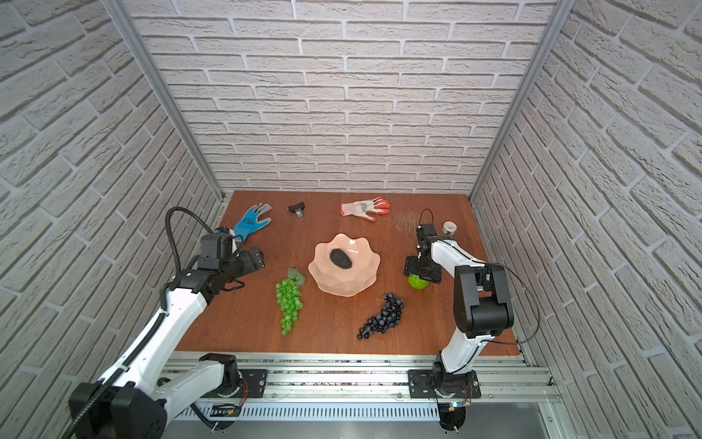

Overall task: Arrange fruit in a fruit bowl
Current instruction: Pick up the fruit from the middle-right of the table, then place the fruit in the fruit bowl.

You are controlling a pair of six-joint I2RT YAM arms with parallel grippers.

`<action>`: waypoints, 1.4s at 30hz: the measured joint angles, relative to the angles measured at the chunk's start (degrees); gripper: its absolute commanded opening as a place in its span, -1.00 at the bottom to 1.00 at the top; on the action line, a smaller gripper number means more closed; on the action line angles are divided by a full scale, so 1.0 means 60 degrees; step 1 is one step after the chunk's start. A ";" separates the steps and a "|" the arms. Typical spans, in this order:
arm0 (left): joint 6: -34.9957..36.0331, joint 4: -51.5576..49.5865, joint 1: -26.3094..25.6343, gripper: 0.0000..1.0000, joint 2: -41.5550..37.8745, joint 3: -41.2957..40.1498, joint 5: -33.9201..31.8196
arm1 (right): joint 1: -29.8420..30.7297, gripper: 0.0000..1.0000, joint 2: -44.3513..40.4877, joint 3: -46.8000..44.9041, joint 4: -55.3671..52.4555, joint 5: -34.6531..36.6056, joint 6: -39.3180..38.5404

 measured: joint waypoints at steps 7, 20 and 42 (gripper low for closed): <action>-0.0004 0.0000 0.0000 0.96 0.0000 0.0000 0.0000 | 0.0000 0.17 -0.0568 0.0743 -0.0488 -0.0372 -0.0106; -0.0004 -0.0222 0.0004 0.96 -0.0007 0.0277 -0.0149 | 0.1461 0.14 -0.1107 0.3206 -0.1555 -0.0831 -0.0244; 0.0018 -0.0965 0.0044 0.96 -0.0393 0.0758 -0.0612 | 0.4167 0.16 0.2317 0.5858 -0.1912 -0.0863 -0.0794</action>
